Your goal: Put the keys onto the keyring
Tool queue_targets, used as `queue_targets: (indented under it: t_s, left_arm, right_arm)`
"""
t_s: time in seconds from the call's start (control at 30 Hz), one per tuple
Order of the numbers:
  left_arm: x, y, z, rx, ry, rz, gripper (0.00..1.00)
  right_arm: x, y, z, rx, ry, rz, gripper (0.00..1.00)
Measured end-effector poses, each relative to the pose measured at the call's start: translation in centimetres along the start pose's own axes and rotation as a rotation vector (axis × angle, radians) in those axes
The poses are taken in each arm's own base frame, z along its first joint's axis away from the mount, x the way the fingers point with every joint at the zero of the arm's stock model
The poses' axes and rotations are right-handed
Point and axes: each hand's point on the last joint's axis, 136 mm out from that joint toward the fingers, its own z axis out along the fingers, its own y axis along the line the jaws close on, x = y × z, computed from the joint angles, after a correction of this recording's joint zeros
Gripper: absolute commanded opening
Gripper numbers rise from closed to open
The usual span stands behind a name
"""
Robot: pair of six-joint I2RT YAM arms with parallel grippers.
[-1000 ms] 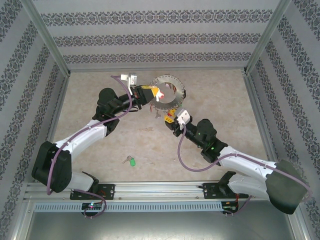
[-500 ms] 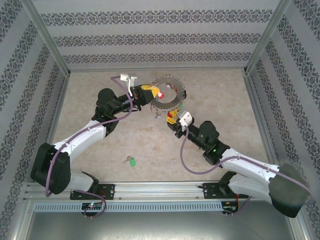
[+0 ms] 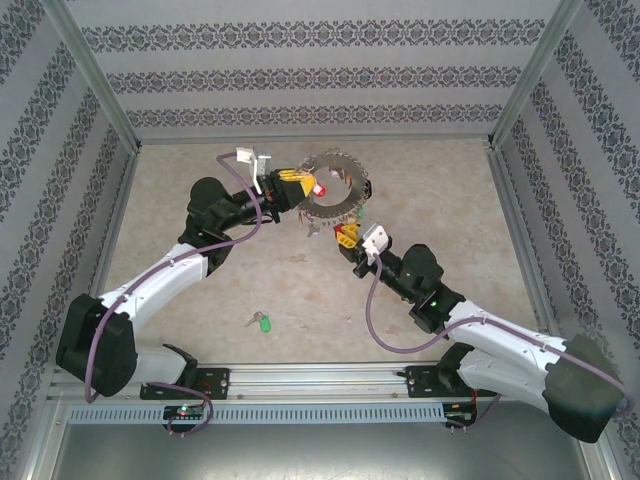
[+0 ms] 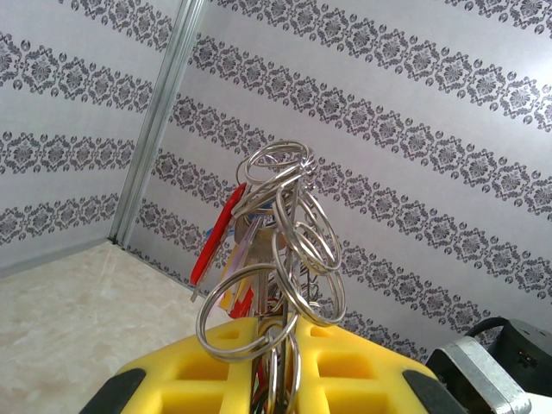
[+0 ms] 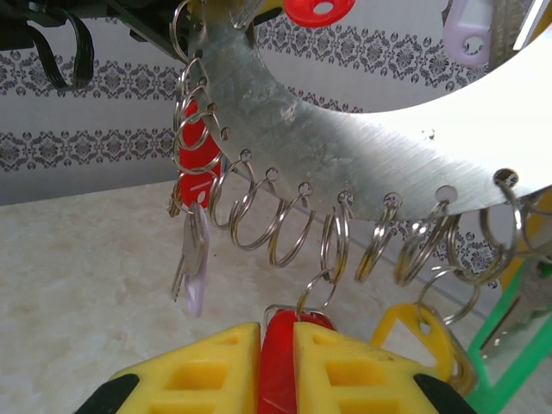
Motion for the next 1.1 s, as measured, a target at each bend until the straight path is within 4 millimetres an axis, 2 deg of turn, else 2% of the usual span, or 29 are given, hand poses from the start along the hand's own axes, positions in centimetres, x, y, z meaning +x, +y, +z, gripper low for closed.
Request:
queue_targets:
  t_s: [0.3, 0.43, 0.57, 0.83, 1.03, 1.1]
  left_arm:
    - [1.7, 0.1, -0.3, -0.011, 0.068, 0.102, 0.0]
    - [3.1, -0.6, -0.6, 0.02, 0.096, 0.187, 0.0]
    - [3.6, -0.9, -0.8, 0.039, 0.112, 0.249, 0.0]
    - [4.1, -0.9, -0.9, 0.046, 0.131, 0.295, 0.0]
    - [4.1, -0.7, -0.9, 0.039, 0.133, 0.303, 0.0]
    - [4.1, -0.6, -0.9, 0.03, 0.13, 0.304, 0.0]
  right_arm:
    - [-0.2, 0.1, -1.1, -0.001, -0.005, 0.004, 0.27]
    - [1.2, 0.2, -2.2, 0.007, 0.015, 0.004, 0.29]
    - [3.0, 0.5, -2.7, 0.003, 0.055, -0.006, 0.3]
    - [3.9, 1.1, -2.6, -0.033, 0.08, -0.046, 0.3]
    - [5.7, 1.7, -1.8, -0.087, 0.136, -0.046, 0.3]
    - [5.7, 1.9, -1.3, -0.103, 0.142, -0.046, 0.3]
